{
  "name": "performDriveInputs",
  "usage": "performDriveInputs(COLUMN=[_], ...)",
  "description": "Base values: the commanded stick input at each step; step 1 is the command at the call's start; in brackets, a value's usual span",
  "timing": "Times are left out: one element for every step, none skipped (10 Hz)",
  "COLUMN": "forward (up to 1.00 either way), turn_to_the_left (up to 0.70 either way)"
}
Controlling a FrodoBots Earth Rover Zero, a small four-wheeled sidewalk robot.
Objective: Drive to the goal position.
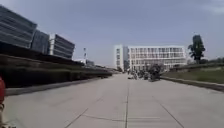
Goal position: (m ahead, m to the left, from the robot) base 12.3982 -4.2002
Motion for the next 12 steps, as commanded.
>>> performDriveInputs(forward=[0.7,0.7,0.7,0.7,0.7,0.7,0.7,0.7,0.7,0.7,0.7,0.7], turn_to_the_left=[0.0,0.0,0.0,0.0,0.0,0.0,0.0,0.0,0.0,0.0,0.0,0.0])
